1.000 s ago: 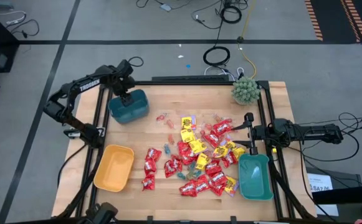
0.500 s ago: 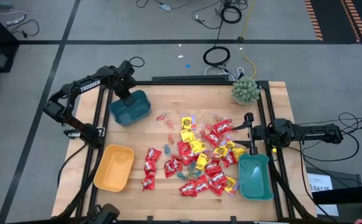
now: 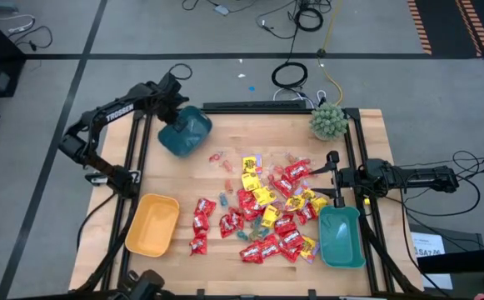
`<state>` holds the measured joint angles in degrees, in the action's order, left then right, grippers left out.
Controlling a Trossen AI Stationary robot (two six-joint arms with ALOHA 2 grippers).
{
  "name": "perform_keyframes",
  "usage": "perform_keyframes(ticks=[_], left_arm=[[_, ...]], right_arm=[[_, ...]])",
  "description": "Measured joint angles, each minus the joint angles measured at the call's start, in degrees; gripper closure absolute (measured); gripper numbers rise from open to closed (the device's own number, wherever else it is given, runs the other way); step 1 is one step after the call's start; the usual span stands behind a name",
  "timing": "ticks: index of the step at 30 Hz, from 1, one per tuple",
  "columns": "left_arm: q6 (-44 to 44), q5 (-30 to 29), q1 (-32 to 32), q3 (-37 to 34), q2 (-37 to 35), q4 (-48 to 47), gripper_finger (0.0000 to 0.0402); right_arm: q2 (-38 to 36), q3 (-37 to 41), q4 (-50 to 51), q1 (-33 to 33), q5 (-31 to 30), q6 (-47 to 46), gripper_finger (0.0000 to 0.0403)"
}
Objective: Sort candy
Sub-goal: Move the blue bin to the top center of the table
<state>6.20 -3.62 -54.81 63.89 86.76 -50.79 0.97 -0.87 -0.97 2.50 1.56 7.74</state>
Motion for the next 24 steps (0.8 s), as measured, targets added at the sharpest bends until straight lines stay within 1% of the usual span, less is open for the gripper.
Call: perform_keyframes(ticks=[4,7,9,13,17,21,24], left_arm=[[-3.18,-0.67,4.57,0.08,1.89,-0.66,0.0392],[-8.47,-0.98,8.94,0.08,3.87,-0.55,0.0392],[-13.79,-1.19,12.28,0.1,5.28,-0.52,0.0393],[-26.56,-3.6,19.04,0.34,6.68,-0.39,0.0393],[-39.63,-3.69,26.2,0.3,6.96,1.32,0.0393],[-48.21,-2.76,31.89,1.57,7.26,2.61,0.0393],[-53.61,-1.77,34.75,3.57,8.11,3.67,0.0393]], right_arm=[[0.02,0.0,0.0,0.02,0.0,0.0,0.0161],[0.02,-0.01,0.0,0.01,0.0,0.0,0.0161],[0.0,0.0,0.0,0.01,0.0,-0.01,0.0161],[0.02,0.0,0.0,0.0,0.0,-0.01,0.0161],[0.02,0.0,0.0,0.02,0.0,0.01,0.0161],[0.02,-0.02,0.0,0.01,0.0,-0.01,0.0161],[0.02,-0.01,0.0,0.01,0.0,0.0,0.0161]])
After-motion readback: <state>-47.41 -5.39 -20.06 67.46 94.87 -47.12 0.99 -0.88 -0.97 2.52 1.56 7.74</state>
